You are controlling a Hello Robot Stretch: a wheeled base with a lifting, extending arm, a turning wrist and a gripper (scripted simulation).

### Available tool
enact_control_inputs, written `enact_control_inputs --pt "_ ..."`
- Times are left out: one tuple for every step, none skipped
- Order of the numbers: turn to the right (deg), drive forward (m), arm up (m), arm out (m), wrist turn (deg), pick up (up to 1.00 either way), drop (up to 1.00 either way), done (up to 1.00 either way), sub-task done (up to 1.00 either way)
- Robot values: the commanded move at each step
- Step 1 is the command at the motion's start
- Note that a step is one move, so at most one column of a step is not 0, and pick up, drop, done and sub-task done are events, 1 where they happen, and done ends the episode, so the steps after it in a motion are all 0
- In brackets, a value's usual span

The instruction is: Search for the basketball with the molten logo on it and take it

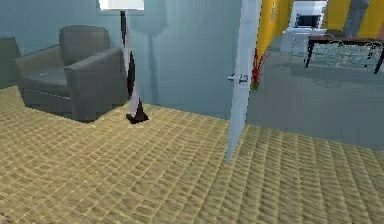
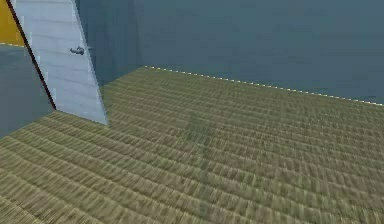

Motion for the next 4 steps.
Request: enact_control_inputs --pt "0.0 0.4 0.0 0.0 0.0 0.0 0.0 0.0 0.0" --pt "-45.0 0.0 0.0 0.0 0.0 0.0 0.0 0.0 0.0" --pt "-18.0 0.0 0.0 0.0 0.0 0.0 0.0 0.0 0.0" --pt "0.0 1.0 0.0 0.0 0.0 0.0 0.0 0.0 0.0"
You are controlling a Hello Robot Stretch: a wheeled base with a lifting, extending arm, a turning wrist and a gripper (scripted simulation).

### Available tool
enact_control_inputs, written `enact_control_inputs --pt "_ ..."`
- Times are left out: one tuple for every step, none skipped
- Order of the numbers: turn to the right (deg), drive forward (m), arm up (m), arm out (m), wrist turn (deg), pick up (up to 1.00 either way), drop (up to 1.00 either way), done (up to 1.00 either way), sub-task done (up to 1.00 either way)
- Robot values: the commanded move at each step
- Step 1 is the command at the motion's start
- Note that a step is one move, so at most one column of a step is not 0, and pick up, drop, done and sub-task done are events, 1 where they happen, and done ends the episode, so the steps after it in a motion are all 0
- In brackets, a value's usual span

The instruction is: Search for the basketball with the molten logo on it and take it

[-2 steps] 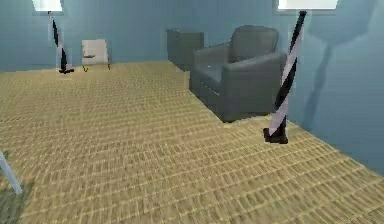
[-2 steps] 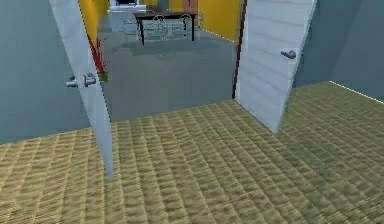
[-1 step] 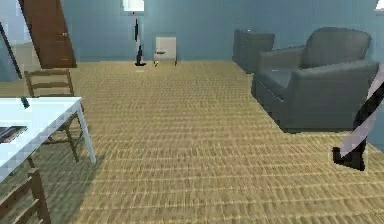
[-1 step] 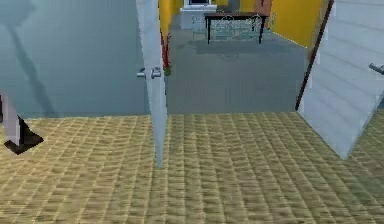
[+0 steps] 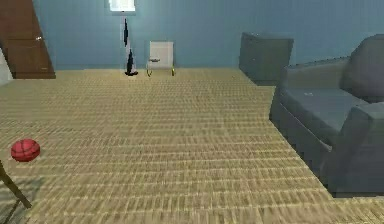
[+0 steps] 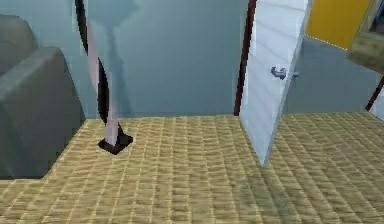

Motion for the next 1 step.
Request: enact_control_inputs --pt "-30.0 0.0 0.0 0.0 0.0 0.0 0.0 0.0 0.0"
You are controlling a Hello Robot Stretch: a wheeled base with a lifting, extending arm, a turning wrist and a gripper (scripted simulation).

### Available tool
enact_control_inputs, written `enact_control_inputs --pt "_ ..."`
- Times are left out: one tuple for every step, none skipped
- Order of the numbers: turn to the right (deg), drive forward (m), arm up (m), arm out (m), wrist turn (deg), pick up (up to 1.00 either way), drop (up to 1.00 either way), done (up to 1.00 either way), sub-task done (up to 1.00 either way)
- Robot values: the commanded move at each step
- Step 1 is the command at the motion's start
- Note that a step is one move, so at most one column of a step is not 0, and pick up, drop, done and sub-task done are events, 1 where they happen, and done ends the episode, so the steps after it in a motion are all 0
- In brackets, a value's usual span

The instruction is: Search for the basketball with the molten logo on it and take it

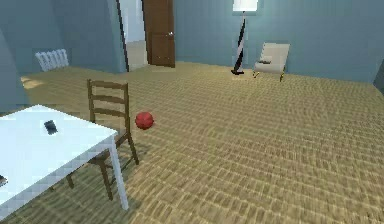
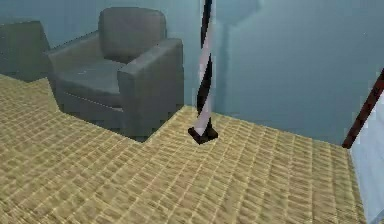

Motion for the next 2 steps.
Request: enact_control_inputs --pt "0.0 1.0 0.0 0.0 0.0 0.0 0.0 0.0 0.0" --pt "-3.0 0.0 0.0 0.0 0.0 0.0 0.0 0.0 0.0"
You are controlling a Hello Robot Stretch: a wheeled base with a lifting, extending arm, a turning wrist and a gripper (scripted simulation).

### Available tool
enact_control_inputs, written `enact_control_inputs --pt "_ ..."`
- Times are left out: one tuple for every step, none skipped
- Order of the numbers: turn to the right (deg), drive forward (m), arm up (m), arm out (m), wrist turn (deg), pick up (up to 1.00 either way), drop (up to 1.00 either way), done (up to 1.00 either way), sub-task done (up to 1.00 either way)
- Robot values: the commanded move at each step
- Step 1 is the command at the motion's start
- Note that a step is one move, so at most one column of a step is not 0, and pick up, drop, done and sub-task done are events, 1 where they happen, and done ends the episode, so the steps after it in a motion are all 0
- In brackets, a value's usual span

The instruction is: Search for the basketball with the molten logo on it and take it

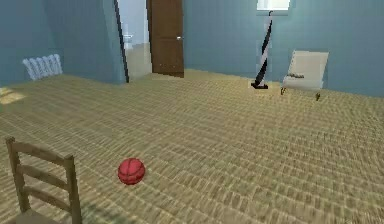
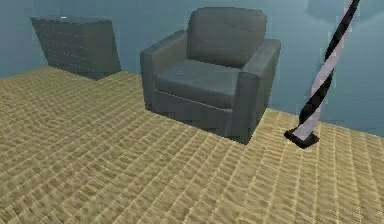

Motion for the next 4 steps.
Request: enact_control_inputs --pt "0.0 0.95 0.0 0.0 0.0 0.0 0.0 0.0 0.0" --pt "-45.0 0.0 0.0 0.0 0.0 0.0 0.0 0.0 0.0" --pt "-45.0 0.0 0.0 0.0 0.0 0.0 0.0 0.0 0.0" --pt "-42.0 0.0 0.0 0.0 0.0 0.0 0.0 0.0 0.0"
